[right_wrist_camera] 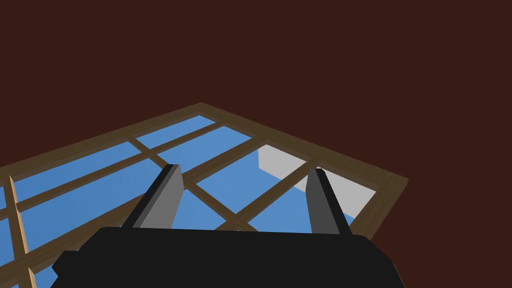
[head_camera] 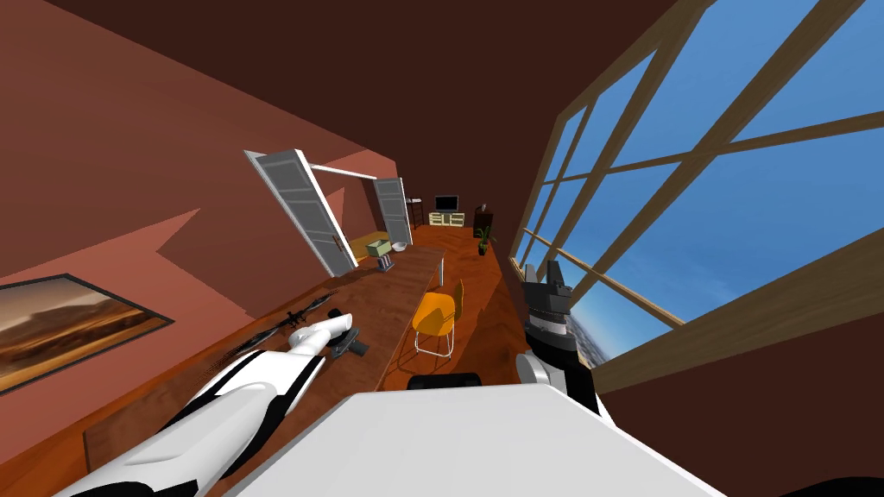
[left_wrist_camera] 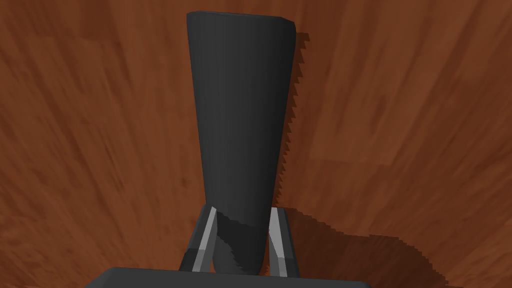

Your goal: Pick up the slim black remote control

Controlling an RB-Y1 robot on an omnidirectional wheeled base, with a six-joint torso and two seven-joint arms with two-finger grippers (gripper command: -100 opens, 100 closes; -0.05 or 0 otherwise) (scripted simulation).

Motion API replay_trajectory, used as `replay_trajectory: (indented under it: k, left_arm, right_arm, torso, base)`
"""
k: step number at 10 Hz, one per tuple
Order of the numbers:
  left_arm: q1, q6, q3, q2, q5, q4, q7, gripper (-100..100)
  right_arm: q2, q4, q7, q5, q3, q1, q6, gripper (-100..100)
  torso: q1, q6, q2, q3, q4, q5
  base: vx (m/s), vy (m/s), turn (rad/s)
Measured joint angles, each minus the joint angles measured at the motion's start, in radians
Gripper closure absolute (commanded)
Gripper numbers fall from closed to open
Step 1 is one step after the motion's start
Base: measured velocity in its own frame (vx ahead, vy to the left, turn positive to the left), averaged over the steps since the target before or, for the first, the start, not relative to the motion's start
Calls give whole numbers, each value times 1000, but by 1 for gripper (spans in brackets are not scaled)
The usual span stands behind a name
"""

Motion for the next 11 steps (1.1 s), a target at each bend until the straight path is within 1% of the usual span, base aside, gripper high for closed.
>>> replay_trajectory:
  k: [2,3,4,5,7,8,9,10,11]
  left_arm:
    - [0,0,0,0,0,0,1,100]
    - [0,0,0,0,0,0,0,0]
    - [0,0,0,0,0,0,0,100]
    - [-2,1,2,4,5,3,-9,100]
    - [-12,0,9,15,17,20,-42,100]
    - [-11,5,16,26,28,19,-65,100]
    - [-20,7,20,34,36,32,-88,100]
    - [-12,22,24,47,42,10,-101,100]
    - [-10,26,24,49,43,6,-103,0]
  right_arm:
    - [0,0,0,0,0,0,0,0]
    - [0,0,0,0,0,0,0,0]
    - [0,0,0,0,0,0,0,0]
    - [0,0,0,0,0,0,0,0]
    - [0,0,0,0,0,0,0,0]
    - [0,0,0,0,0,0,0,0]
    - [0,0,0,0,0,0,0,0]
    - [0,0,0,0,0,0,0,0]
    - [0,0,0,0,0,0,0,0]
  torso:
    - [1,0,-1,0,0,0]
    - [1,0,-1,0,0,0]
    - [1,0,-1,0,0,0]
    - [-1,-1,-1,0,0,0]
    - [-4,-1,-2,-1,0,-1]
    - [-4,-1,-2,-1,0,-1]
    - [-5,-1,-2,-1,0,-1]
    - [-6,-1,-2,-1,0,-1]
    - [-4,0,-1,-1,0,-1]
  base:
    - [0,0,0]
    - [0,0,0]
    - [13,-24,59]
    - [28,-58,79]
    - [29,-71,67]
    - [23,-77,83]
    - [22,-94,73]
    - [11,-45,25]
    - [1,-9,-3]
